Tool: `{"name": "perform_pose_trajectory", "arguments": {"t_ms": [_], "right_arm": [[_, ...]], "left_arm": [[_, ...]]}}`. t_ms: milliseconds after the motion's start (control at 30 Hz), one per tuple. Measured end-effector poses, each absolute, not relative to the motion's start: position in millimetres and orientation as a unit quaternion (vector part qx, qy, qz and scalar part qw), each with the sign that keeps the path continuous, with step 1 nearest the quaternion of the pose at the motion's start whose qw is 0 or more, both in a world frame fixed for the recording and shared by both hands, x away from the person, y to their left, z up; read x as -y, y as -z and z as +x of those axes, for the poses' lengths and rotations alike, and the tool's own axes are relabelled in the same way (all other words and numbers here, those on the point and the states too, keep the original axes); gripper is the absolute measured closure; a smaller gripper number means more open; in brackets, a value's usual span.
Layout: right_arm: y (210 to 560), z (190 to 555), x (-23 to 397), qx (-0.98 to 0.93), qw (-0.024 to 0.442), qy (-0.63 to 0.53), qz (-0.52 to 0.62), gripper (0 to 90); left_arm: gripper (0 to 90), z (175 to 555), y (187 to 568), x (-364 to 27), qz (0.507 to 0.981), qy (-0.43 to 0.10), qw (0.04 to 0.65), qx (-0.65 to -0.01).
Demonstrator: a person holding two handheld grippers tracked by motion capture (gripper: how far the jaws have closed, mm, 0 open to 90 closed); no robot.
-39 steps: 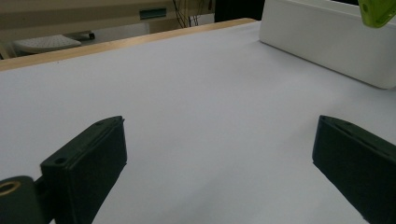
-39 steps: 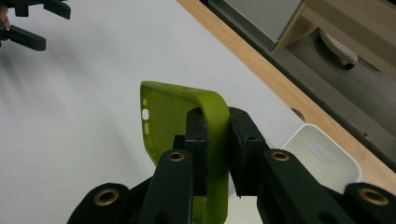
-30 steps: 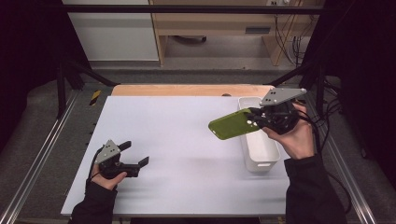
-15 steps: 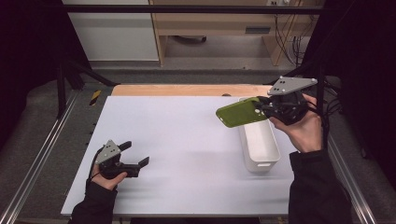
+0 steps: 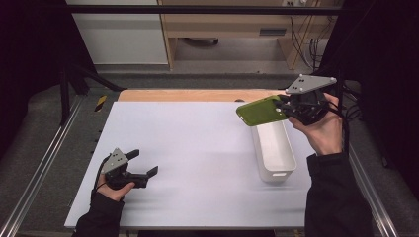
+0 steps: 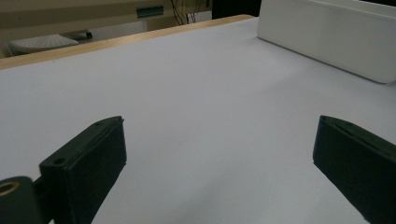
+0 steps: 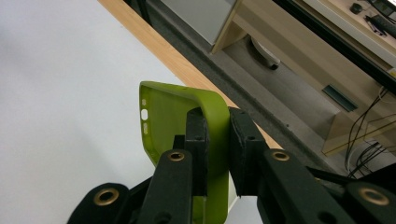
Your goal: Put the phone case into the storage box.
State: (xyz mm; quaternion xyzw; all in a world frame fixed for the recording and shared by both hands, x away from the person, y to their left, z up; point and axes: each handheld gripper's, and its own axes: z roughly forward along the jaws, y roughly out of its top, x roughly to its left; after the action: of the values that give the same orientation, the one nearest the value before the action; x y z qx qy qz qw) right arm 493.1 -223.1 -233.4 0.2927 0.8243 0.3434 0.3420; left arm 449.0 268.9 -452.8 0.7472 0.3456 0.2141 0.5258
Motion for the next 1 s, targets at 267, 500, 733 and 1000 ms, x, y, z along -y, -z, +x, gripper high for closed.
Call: {"name": "perform_pose_trajectory", "arguments": {"t_ms": [267, 500, 733, 1000], "right_arm": [[232, 500, 226, -0.824, 0.358, -0.32, 0.301, 79.5], [234, 506, 228, -0.823, 0.37, -0.302, 0.307, 79.5], [235, 513, 232, -0.824, 0.378, -0.286, 0.309, 79.5], [237, 521, 236, -0.827, 0.387, -0.267, 0.31, 79.5]], "left_arm": [[2.4, 449, 453, -269, 0.747, -0.215, 0.526, -0.345], [2.4, 449, 453, -269, 0.748, -0.214, 0.526, -0.344], [2.4, 449, 454, -268, 0.748, -0.214, 0.525, -0.343], [2.4, 449, 455, -268, 0.75, -0.213, 0.524, -0.343]]}}
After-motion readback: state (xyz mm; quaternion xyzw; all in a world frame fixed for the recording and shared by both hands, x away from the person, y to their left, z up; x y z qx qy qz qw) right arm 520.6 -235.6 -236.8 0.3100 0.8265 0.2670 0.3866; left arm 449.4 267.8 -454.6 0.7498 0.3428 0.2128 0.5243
